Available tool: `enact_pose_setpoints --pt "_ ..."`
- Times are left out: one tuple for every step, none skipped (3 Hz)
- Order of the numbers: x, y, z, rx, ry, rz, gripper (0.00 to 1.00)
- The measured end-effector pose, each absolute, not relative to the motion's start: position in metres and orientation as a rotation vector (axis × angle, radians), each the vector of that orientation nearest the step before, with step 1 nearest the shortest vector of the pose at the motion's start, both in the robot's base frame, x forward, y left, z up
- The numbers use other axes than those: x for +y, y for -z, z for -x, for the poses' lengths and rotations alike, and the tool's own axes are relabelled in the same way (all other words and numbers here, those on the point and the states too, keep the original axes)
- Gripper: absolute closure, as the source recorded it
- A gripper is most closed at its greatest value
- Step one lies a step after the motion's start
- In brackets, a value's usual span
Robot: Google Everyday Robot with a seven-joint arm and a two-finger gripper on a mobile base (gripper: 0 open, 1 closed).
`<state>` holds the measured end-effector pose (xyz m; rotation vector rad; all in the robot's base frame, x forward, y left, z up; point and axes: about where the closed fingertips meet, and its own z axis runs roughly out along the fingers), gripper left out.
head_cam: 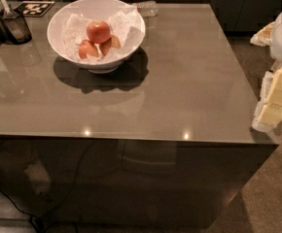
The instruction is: Pick apple from white bowl
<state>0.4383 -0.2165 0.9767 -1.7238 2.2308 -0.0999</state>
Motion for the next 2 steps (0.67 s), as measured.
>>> enact_pose_setpoints --pt "-0.213 -0.985 -0.447 2.233 0.113 1.718 0.0" --pt "-0.207 -0.999 -0.477 2.243 0.126 1.74 0.0"
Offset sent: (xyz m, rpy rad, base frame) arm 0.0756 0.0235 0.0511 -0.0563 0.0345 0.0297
